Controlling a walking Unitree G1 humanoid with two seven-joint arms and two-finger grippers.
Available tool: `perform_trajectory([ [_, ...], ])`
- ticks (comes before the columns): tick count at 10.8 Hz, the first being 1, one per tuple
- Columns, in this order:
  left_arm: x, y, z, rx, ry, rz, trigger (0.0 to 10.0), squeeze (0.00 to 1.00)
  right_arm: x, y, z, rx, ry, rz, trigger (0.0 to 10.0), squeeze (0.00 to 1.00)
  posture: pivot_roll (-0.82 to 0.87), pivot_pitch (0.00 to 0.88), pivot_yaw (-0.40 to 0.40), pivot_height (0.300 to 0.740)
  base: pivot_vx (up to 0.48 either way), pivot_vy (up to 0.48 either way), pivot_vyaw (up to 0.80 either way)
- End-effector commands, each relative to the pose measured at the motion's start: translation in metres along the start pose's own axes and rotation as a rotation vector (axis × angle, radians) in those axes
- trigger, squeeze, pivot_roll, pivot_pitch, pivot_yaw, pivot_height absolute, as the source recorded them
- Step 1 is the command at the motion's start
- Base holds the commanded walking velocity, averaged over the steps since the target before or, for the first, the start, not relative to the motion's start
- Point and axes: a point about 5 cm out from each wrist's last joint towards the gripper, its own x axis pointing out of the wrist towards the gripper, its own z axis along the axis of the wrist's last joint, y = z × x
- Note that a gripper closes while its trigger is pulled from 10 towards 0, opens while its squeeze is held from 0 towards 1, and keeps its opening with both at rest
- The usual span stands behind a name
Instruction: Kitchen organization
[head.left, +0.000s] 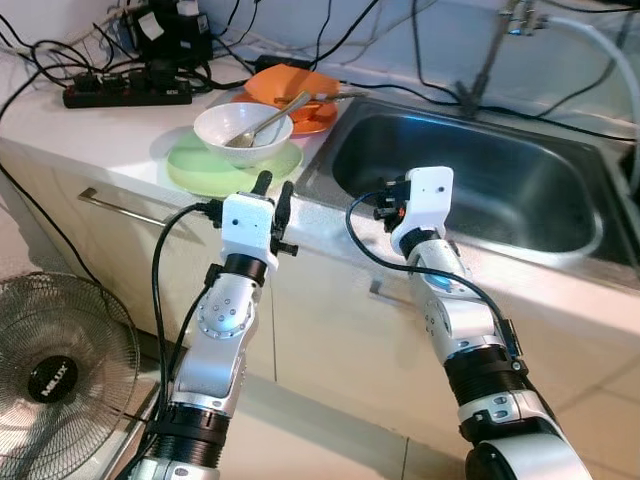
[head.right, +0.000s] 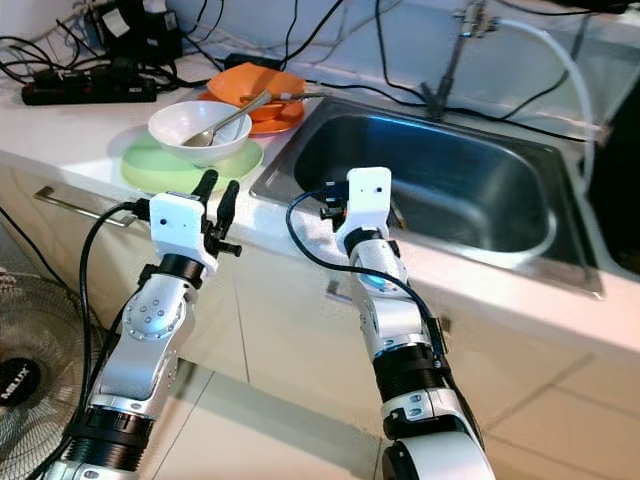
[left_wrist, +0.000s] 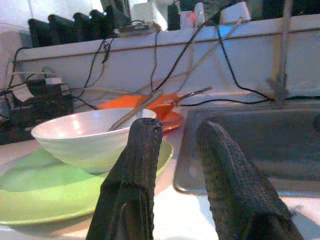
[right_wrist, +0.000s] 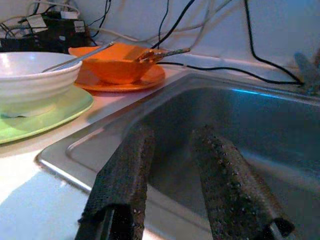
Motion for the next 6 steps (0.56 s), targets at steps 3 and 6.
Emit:
perform_trajectory([
  [3, 0.0035, -0.0011, 0.0045, 0.001, -0.015, 0.001, 10.0, 0.0, 0.0018, 0.004, 0.0055, -0.014, -0.028, 0.019, 10.0, 0.0, 0.21, 0.0, -0.06, 0.74, 0.36, 0.0, 0.17],
  [6, 0.0035, -0.002, 0.0042, 0.0, -0.012, -0.005, 10.0, 0.0, 0.0021, -0.001, 0.0042, 0.002, -0.018, -0.008, 10.0, 0.0, 0.21, 0.0, -0.056, 0.74, 0.359, 0.0, 0.0],
])
